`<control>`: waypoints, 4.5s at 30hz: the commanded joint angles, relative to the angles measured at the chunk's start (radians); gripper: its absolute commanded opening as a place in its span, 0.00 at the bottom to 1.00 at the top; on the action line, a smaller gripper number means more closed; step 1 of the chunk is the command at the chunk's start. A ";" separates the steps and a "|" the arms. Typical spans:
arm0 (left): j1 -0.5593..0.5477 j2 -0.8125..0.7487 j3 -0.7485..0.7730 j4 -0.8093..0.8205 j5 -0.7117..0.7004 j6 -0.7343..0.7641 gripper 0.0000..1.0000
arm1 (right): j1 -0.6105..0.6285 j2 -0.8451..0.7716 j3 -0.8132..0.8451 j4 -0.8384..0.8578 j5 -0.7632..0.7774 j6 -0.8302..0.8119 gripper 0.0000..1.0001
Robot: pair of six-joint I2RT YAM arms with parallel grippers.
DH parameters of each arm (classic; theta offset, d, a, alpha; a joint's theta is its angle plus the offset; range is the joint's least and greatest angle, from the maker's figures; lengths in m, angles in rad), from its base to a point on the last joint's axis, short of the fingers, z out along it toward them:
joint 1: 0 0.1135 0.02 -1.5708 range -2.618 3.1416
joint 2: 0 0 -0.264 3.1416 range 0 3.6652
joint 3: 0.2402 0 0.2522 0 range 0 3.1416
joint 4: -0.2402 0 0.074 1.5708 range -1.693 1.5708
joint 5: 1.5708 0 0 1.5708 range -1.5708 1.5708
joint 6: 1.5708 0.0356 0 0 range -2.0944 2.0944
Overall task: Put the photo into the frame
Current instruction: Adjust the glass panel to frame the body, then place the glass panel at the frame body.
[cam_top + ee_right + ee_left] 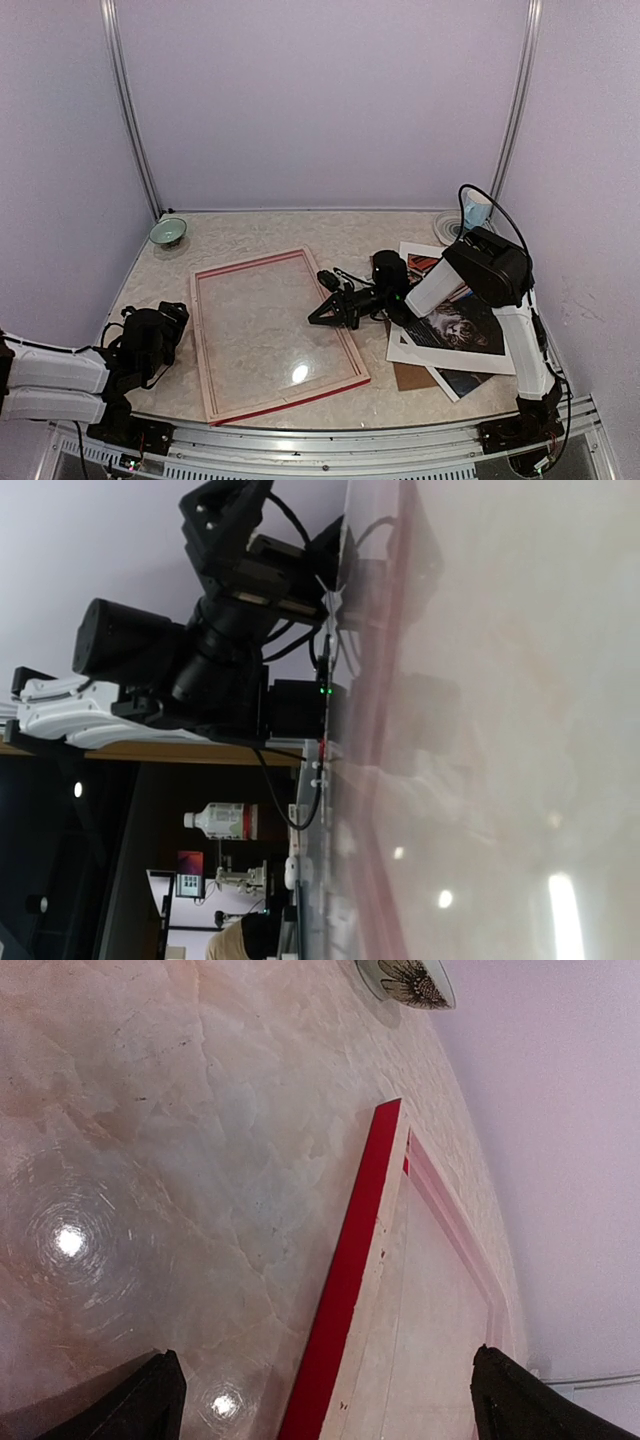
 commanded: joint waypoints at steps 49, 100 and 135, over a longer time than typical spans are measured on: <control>0.006 -0.007 -0.023 -0.105 0.024 0.002 0.99 | 0.008 0.018 0.057 -0.177 0.002 -0.121 0.26; 0.007 0.023 -0.013 -0.077 0.028 0.010 0.99 | 0.065 -0.104 0.501 -1.497 0.529 -0.917 0.56; 0.007 0.035 -0.023 -0.063 0.028 0.005 0.99 | 0.112 -0.114 0.695 -1.799 0.824 -1.082 0.65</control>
